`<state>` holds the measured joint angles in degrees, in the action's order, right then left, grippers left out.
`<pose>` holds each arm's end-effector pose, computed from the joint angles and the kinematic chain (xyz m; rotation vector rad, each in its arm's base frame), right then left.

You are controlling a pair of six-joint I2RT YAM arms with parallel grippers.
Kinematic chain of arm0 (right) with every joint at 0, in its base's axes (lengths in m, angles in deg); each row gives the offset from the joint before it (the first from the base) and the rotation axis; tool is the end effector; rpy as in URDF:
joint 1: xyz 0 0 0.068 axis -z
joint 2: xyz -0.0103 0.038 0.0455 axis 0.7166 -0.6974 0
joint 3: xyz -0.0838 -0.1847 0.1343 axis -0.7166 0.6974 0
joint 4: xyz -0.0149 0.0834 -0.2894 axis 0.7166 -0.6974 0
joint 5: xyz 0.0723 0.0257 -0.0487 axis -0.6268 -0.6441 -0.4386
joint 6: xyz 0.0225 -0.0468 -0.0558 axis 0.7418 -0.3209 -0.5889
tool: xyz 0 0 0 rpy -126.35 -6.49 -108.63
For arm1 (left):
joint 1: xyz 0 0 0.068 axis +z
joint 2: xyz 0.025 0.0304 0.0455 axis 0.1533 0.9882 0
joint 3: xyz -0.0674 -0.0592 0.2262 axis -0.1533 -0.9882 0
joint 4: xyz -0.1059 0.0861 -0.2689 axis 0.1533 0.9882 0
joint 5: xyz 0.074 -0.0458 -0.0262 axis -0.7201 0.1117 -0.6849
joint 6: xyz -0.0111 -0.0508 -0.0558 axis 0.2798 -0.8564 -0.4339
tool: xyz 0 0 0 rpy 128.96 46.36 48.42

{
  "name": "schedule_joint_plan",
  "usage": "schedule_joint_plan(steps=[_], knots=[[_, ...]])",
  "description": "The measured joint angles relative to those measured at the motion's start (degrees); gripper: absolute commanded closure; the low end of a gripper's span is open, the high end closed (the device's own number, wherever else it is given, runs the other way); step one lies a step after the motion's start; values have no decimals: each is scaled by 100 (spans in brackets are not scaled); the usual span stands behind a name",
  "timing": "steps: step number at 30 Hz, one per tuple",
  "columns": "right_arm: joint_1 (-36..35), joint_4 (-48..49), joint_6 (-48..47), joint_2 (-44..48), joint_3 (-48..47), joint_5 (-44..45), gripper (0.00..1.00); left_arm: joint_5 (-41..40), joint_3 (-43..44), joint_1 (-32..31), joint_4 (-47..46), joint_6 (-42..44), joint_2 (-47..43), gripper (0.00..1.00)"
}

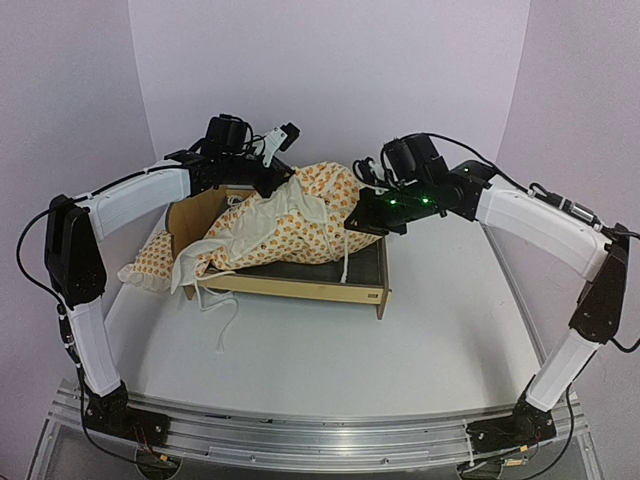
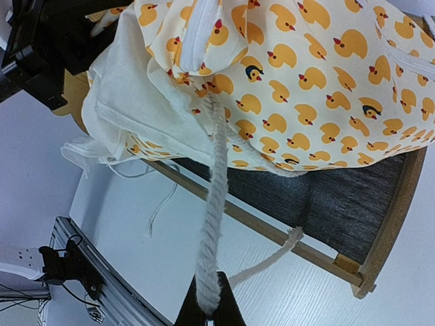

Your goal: Set up the pet bed

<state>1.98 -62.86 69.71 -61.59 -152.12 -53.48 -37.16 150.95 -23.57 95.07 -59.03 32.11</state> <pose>0.3197 0.3136 0.3153 -0.3472 2.2912 0.7662 0.4202 -0.2880 0.3089 1.0099 1.7052 -0.4433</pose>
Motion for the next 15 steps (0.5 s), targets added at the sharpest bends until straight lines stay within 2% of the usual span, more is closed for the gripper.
schedule_joint_plan(steps=[15], knots=[[-1, -166, -599, -593, 32, 922, 100, 0, -14, 18, -1, 5, -17, 100]])
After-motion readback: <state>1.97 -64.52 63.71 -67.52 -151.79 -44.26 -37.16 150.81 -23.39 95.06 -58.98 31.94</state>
